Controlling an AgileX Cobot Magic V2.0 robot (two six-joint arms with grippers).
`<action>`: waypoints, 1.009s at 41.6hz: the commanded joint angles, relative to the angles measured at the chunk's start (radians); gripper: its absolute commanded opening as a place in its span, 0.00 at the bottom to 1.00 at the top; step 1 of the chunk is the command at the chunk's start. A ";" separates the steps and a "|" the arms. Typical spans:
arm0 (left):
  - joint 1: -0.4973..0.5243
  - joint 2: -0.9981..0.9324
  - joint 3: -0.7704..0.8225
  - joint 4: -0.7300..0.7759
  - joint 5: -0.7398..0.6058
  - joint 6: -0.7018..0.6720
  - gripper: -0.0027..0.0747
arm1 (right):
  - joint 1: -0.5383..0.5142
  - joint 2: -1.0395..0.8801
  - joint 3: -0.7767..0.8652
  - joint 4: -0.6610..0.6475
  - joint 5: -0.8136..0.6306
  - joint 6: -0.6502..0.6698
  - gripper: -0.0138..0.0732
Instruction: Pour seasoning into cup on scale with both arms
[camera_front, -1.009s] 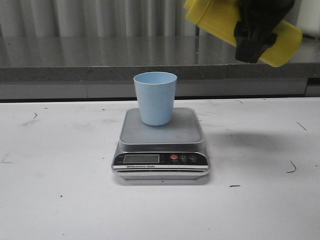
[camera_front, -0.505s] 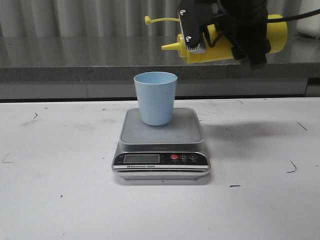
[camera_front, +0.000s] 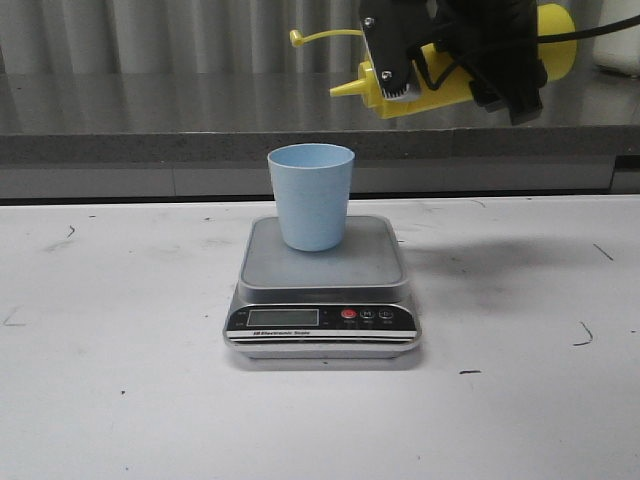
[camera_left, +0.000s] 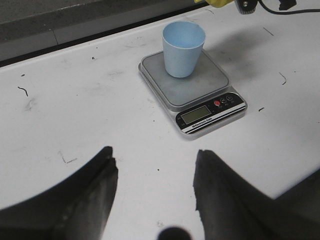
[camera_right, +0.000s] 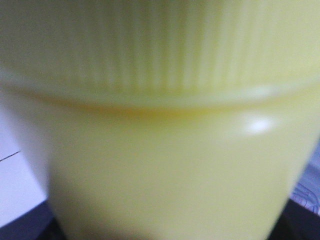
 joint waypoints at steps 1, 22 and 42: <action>-0.004 0.002 -0.025 -0.005 -0.069 -0.004 0.48 | 0.002 -0.055 -0.041 -0.093 -0.001 -0.001 0.52; -0.004 0.002 -0.025 -0.005 -0.069 -0.004 0.48 | 0.000 -0.056 -0.041 -0.017 0.001 0.315 0.52; -0.004 0.002 -0.025 -0.005 -0.069 -0.004 0.48 | -0.185 -0.293 -0.021 0.652 -0.103 0.376 0.52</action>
